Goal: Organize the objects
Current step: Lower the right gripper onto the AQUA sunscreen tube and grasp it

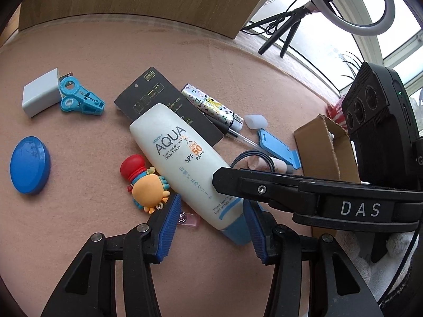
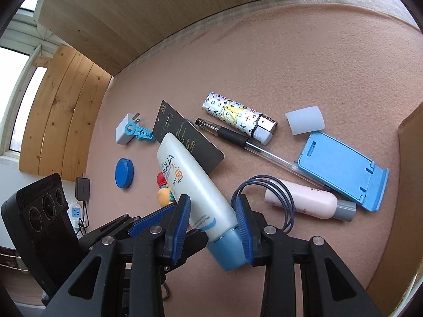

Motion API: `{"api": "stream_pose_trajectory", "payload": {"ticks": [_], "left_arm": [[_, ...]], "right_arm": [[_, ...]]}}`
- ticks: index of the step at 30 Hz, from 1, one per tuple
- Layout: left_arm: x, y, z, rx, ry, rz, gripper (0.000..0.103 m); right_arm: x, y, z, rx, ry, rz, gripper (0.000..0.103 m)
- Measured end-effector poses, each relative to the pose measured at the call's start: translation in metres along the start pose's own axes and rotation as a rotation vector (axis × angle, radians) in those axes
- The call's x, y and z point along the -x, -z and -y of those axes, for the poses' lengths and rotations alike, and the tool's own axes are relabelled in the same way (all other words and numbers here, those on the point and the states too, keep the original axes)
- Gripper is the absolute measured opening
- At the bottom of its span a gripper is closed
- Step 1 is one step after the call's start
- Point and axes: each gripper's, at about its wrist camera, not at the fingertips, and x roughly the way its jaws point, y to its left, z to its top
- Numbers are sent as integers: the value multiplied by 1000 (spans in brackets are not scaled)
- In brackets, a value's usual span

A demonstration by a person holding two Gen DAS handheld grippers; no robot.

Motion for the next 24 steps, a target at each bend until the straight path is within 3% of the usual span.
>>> {"api": "stream_pose_trajectory", "payload": {"ticks": [11, 21, 24], "left_arm": [[7, 24, 0, 21, 89, -32, 52], [14, 63, 31, -34, 108, -77, 52], [18, 75, 43, -80, 73, -66, 55]], "right_arm": [[-4, 26, 0, -41, -67, -10, 29], [7, 69, 14, -95, -100, -4, 28], [14, 84, 17, -89, -88, -7, 28]]}}
